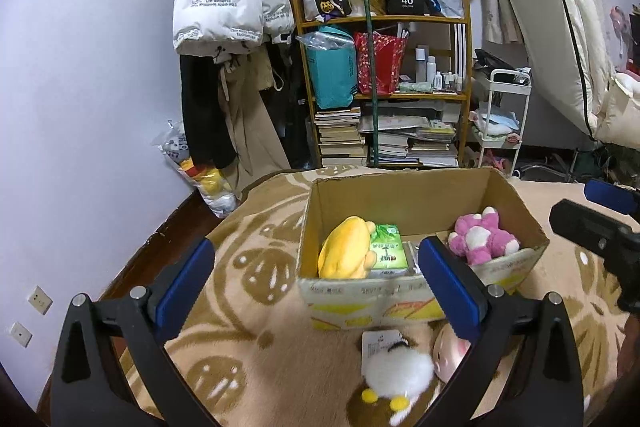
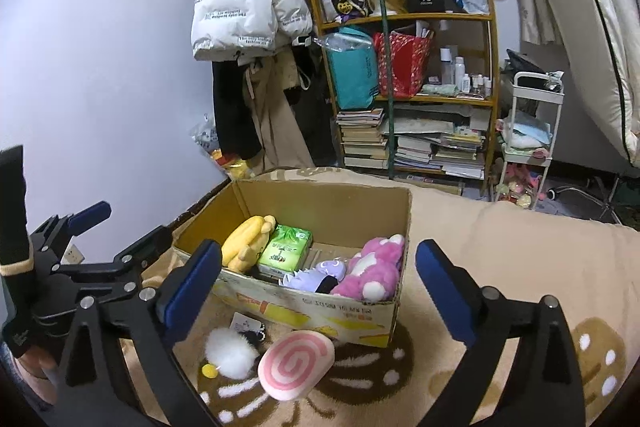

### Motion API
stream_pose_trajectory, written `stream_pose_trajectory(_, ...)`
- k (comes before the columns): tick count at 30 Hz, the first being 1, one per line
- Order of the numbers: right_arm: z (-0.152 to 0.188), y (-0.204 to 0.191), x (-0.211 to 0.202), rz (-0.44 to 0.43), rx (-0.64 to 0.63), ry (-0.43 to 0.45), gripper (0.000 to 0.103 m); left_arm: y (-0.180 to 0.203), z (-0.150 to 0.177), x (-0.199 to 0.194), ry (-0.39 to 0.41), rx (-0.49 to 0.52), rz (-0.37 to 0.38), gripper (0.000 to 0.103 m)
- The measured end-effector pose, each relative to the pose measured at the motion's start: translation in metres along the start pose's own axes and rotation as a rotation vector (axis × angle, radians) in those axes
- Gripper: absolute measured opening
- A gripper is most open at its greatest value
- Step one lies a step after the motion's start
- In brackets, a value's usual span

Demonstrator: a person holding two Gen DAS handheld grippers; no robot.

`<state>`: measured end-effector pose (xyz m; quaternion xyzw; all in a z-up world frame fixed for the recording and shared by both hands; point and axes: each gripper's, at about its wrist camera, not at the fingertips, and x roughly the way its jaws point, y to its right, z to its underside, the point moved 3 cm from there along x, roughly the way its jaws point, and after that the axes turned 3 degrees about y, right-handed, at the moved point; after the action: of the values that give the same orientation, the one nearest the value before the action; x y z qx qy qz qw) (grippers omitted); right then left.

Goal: Organize soft objects
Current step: 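Move both open tools back toward the white chick and pink-swirl cushion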

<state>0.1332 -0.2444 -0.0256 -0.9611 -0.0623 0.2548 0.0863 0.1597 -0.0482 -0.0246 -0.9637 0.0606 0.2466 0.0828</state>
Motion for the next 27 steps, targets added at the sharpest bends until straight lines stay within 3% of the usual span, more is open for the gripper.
stream_pose_trajectory(7,0.002,-0.007,-0.022,0.007,-0.009,0.018,0.103,-0.008,0.001,-0.025,0.010,0.026,-0.038,0.101)
stream_pose_trajectory(18,0.004,-0.017,-0.040,0.010,-0.020,0.032,0.103,-0.017,0.001,-0.066,0.030,0.009,-0.039,0.101)
stream_pose_trajectory(27,0.011,-0.019,-0.048,0.012,-0.018,0.028,0.103,-0.027,0.015,-0.077,0.011,-0.018,-0.045,0.101)
